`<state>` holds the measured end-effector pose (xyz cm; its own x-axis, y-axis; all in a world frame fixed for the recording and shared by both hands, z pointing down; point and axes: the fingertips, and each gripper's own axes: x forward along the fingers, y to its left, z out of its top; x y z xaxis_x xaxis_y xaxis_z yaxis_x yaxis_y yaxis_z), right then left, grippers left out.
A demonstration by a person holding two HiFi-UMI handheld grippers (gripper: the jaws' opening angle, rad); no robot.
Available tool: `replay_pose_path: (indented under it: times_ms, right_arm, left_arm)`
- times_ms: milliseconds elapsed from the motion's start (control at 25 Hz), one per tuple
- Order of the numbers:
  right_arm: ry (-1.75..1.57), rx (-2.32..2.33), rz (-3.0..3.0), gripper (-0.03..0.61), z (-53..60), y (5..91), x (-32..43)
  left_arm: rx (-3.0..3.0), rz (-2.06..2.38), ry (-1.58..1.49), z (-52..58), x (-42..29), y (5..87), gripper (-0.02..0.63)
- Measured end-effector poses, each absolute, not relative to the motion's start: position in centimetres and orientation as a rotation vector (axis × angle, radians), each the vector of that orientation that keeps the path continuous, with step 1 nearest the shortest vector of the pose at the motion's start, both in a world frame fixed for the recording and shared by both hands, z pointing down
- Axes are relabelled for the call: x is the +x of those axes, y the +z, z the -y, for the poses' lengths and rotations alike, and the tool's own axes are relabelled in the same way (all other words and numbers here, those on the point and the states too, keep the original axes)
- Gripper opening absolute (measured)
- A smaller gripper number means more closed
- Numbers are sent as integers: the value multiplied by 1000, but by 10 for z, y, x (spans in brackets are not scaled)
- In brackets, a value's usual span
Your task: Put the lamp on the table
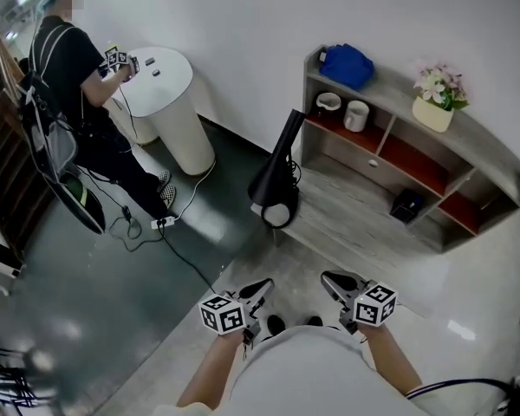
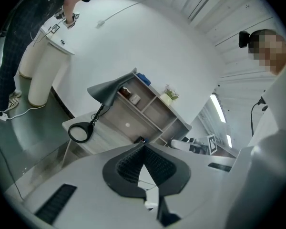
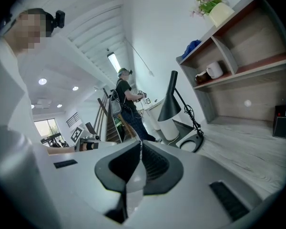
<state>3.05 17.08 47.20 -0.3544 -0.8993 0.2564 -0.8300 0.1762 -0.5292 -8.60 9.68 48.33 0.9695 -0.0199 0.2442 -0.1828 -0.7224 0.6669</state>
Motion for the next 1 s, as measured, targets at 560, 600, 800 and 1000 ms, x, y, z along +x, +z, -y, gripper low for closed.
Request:
replay_pose_path:
  times_ms: [560, 600, 800, 1000]
  right_arm:
    - [-830, -1649, -2374, 18, -173, 453, 51]
    - [-829, -1648, -2375, 18, -173, 452, 52]
    - [-845, -1651, -2369, 18, -174, 455, 59]
    - [-845, -1647, -2362, 18, -174, 453, 65]
  left_arm:
    - [2368, 170, 265, -107, -67, 481, 11]
    - [2368, 173, 262, -107, -66, 480, 11]
    - [2352, 183, 245, -108, -60, 482, 11]
    - [2343, 189, 236, -109, -56, 484, 11]
